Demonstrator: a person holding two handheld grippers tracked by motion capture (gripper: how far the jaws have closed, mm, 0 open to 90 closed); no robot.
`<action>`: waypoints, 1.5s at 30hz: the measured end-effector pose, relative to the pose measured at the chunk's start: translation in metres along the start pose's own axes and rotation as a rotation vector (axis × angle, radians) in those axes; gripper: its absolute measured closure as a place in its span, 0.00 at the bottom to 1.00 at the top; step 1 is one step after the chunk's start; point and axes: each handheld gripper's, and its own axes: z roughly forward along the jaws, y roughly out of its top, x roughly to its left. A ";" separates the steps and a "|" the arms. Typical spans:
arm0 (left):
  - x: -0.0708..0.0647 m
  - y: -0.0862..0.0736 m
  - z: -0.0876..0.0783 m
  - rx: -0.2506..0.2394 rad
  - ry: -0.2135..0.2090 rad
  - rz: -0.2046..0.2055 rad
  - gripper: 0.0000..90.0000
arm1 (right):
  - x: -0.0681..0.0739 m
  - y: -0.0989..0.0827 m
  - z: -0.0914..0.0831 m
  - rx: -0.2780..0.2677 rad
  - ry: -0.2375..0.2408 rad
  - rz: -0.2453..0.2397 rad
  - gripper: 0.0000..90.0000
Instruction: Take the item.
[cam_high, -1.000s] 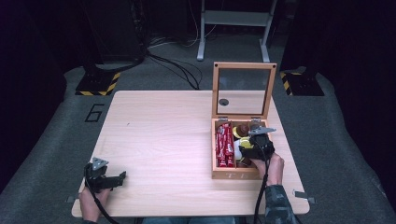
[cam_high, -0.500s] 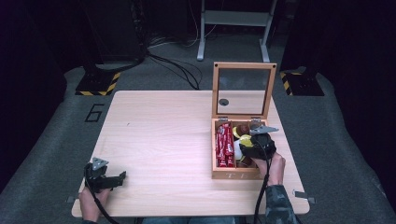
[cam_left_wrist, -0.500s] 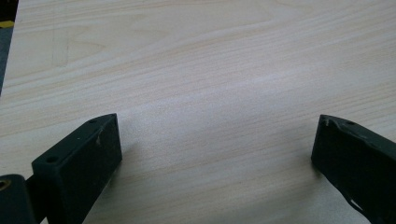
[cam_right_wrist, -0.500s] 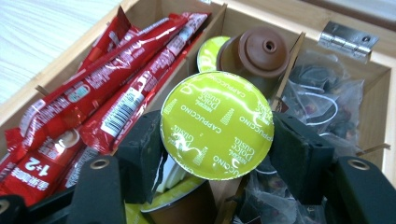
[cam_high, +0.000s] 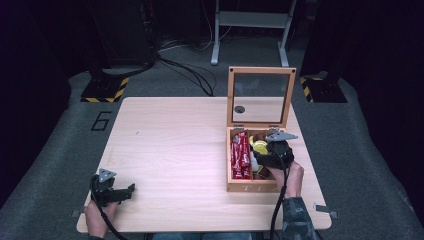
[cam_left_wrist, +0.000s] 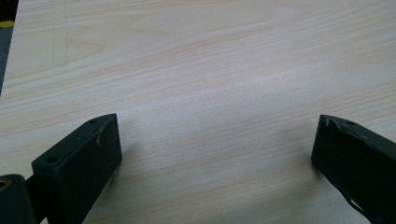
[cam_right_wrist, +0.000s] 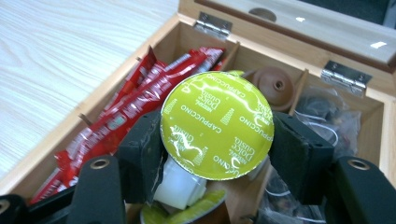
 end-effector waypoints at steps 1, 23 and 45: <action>0.000 0.000 0.000 0.000 0.000 0.000 0.02 | 0.000 0.000 0.000 0.000 0.000 0.000 0.41; 0.000 0.000 0.000 0.000 0.000 0.002 0.02 | 0.034 0.026 -0.005 -0.065 0.063 -0.059 0.41; 0.000 0.000 0.000 0.007 -0.002 0.002 0.02 | 0.074 0.047 0.013 -0.099 0.161 -0.092 0.41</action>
